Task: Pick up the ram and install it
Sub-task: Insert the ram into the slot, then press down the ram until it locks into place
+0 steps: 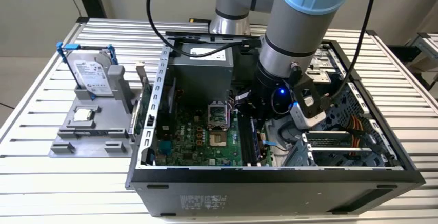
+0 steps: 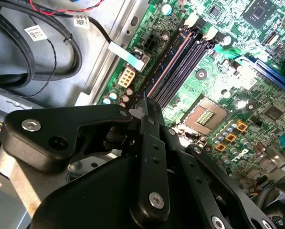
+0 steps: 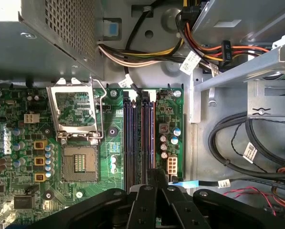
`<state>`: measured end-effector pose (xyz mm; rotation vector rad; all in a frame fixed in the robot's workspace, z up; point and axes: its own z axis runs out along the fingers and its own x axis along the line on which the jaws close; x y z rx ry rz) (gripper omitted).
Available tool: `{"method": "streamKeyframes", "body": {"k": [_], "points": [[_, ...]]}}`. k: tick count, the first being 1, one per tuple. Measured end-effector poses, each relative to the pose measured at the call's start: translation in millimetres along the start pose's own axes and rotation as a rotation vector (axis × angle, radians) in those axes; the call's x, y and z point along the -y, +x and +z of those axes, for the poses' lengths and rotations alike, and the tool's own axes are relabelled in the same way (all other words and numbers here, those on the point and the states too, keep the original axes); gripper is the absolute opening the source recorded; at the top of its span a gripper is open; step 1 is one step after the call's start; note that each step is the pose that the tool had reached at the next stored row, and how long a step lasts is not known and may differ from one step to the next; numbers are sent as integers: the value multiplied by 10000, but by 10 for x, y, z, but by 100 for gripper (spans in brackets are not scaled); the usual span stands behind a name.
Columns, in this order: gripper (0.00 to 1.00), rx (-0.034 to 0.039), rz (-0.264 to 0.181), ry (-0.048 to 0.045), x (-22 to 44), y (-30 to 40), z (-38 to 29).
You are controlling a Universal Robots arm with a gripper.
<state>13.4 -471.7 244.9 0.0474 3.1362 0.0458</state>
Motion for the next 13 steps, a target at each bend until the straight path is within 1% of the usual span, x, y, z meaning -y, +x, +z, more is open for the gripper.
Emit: {"method": "streamKeyframes", "body": {"k": [13], "points": [[0,-3,0,-89,0,0,-1]]}}
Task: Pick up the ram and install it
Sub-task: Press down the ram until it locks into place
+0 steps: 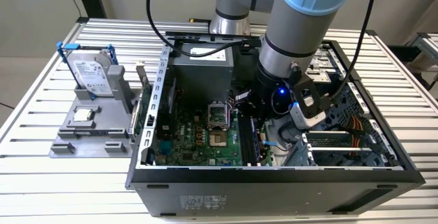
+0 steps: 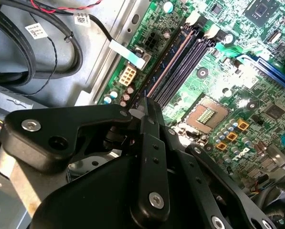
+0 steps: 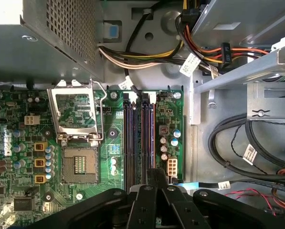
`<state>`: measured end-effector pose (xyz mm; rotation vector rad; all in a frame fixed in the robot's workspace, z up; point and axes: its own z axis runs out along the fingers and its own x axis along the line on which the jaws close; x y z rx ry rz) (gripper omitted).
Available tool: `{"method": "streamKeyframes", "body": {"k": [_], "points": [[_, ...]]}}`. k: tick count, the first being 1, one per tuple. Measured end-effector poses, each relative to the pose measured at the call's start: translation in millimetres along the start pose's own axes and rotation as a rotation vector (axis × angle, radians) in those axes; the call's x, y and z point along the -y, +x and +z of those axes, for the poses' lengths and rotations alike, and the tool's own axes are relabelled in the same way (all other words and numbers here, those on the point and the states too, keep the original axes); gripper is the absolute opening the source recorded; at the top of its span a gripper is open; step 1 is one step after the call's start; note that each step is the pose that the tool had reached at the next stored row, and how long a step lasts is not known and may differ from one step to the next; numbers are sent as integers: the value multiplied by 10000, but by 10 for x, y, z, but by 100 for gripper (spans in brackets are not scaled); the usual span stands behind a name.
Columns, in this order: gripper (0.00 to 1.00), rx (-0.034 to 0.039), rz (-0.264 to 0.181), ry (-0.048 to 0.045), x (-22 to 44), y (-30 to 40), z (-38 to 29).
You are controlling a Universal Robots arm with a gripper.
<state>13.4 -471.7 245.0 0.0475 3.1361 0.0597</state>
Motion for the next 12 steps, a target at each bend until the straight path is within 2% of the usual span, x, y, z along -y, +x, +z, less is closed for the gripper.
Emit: {"method": "streamKeyframes", "body": {"k": [12], "points": [[0,-8,-90,-62,0,0,-1]]}}
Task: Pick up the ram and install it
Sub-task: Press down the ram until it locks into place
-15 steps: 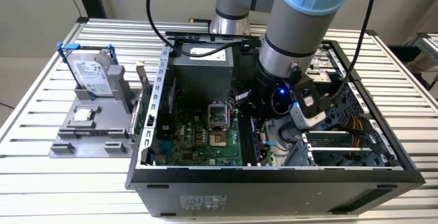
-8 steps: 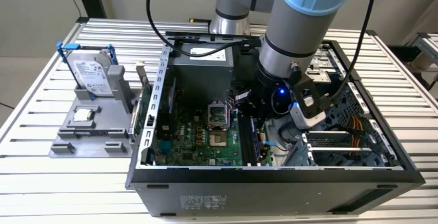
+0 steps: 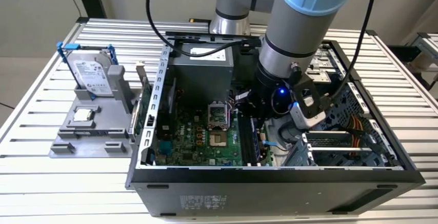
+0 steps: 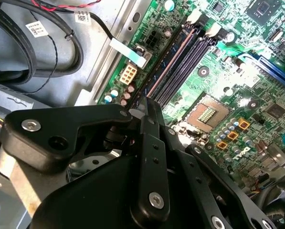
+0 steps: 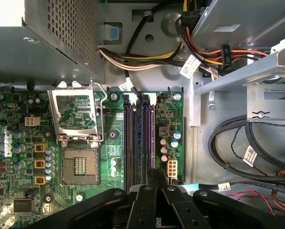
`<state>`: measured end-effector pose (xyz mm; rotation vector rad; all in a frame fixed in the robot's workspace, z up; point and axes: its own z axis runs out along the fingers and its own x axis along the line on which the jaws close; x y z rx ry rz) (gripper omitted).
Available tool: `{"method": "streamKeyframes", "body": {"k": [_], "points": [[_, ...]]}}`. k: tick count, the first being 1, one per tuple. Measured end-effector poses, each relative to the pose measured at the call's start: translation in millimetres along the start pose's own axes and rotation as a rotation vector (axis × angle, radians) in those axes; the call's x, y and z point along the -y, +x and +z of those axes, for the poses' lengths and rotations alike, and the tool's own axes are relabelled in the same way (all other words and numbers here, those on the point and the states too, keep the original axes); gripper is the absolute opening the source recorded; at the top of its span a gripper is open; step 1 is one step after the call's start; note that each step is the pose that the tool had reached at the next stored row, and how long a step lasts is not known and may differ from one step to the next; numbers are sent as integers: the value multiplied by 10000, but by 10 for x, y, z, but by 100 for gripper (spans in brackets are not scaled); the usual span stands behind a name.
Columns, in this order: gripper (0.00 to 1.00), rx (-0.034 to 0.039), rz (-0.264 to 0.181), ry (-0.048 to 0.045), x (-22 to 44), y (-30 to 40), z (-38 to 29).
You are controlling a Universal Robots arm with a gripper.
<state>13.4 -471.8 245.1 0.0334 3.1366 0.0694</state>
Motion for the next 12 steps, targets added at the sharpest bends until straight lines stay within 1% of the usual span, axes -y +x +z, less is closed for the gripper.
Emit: {"method": "streamKeyframes", "body": {"k": [3,12], "points": [[0,-16,-275,0,0,0,0],[0,-69,-1396,-4,0,0,0]]}}
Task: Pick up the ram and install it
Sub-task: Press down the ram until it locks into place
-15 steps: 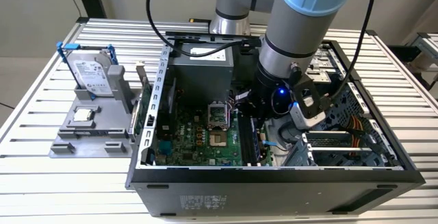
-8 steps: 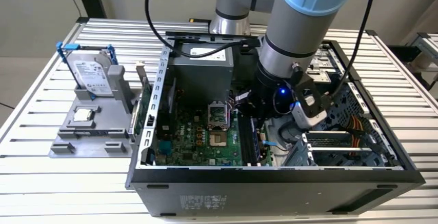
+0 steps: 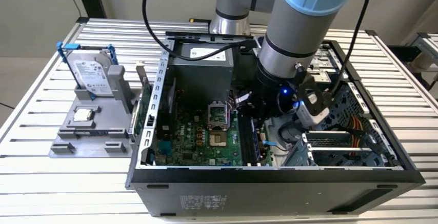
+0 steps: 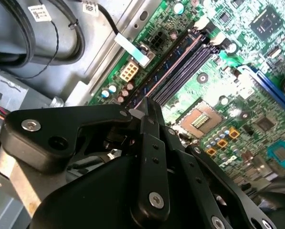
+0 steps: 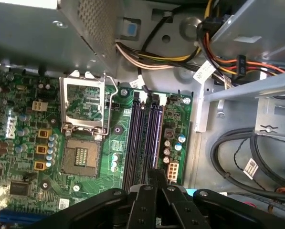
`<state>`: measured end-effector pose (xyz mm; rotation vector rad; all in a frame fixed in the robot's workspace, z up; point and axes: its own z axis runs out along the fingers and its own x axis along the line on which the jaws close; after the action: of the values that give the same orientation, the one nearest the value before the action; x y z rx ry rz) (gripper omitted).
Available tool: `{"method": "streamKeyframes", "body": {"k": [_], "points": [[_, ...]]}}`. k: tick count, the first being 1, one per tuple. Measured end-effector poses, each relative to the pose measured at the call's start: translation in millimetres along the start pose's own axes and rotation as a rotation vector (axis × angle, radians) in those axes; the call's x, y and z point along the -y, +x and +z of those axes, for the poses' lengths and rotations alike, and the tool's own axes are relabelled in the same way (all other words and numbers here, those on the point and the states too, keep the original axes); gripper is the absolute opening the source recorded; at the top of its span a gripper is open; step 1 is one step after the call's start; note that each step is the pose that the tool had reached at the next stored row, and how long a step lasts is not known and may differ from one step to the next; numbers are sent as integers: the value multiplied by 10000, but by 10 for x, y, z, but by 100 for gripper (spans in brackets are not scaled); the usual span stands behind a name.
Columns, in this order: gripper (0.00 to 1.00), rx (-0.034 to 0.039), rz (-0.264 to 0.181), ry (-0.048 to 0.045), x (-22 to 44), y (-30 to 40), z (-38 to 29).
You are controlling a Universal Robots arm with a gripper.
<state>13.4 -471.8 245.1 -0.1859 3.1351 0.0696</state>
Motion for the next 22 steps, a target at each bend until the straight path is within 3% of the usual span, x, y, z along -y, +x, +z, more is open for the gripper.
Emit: {"method": "streamKeyframes", "body": {"k": [13,22], "points": [[0,-66,-1410,-3,0,0,-2],[0,-103,-2111,-6,0,0,-2]]}}
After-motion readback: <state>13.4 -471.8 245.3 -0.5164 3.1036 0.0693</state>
